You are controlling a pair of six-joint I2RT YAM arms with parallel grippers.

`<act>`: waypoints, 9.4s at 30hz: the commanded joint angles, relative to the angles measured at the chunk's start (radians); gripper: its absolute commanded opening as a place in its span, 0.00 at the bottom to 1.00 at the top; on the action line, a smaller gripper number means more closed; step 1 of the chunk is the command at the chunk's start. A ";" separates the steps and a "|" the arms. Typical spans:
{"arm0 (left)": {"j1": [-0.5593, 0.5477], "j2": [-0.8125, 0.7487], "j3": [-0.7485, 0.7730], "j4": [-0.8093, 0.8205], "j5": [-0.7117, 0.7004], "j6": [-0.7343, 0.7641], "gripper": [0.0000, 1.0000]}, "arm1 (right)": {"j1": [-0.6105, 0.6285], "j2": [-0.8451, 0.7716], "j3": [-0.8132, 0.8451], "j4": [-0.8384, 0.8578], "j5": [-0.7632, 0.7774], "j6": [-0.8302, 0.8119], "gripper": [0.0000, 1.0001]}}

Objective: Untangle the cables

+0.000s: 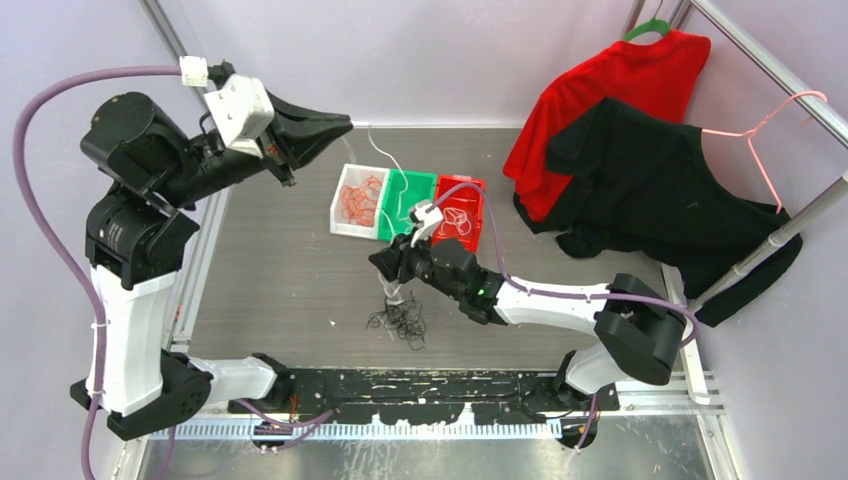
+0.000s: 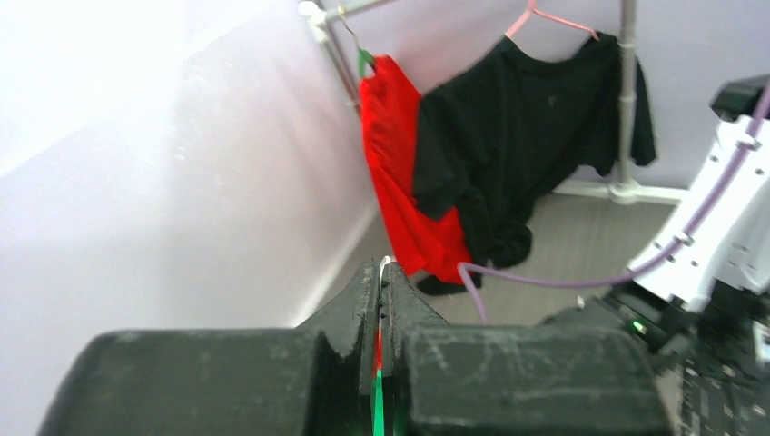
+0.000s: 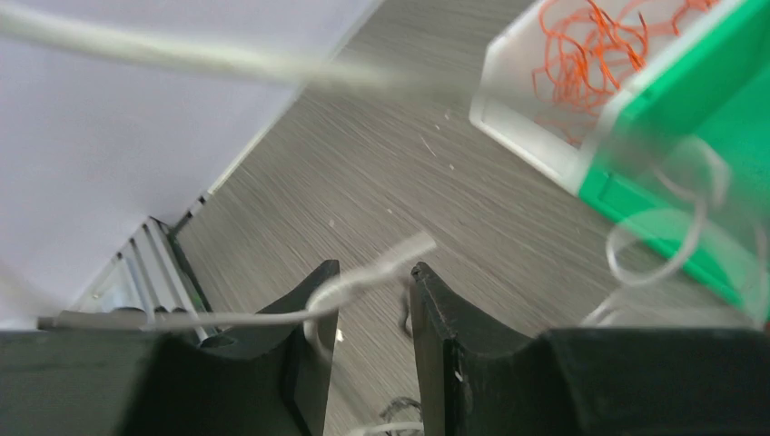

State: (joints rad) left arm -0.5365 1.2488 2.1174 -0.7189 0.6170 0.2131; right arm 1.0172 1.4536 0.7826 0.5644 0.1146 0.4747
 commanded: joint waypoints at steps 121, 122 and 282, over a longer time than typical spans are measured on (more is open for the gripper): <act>-0.183 0.605 -0.228 0.430 -0.434 0.323 0.00 | -0.284 -0.878 -0.309 -0.570 0.615 0.020 0.83; -0.183 0.619 -0.214 0.422 -0.421 0.303 0.00 | -0.284 -0.883 -0.309 -0.572 0.617 0.021 0.83; -0.155 0.166 -0.358 -0.121 -0.300 0.220 0.00 | -0.089 -0.587 -0.211 -0.322 0.298 -0.206 0.92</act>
State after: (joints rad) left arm -0.6838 1.3312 1.6955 -1.0126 0.3874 0.4843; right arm 0.9440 0.9672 0.6147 0.3080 0.2501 0.2680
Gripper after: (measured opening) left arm 0.012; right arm 0.911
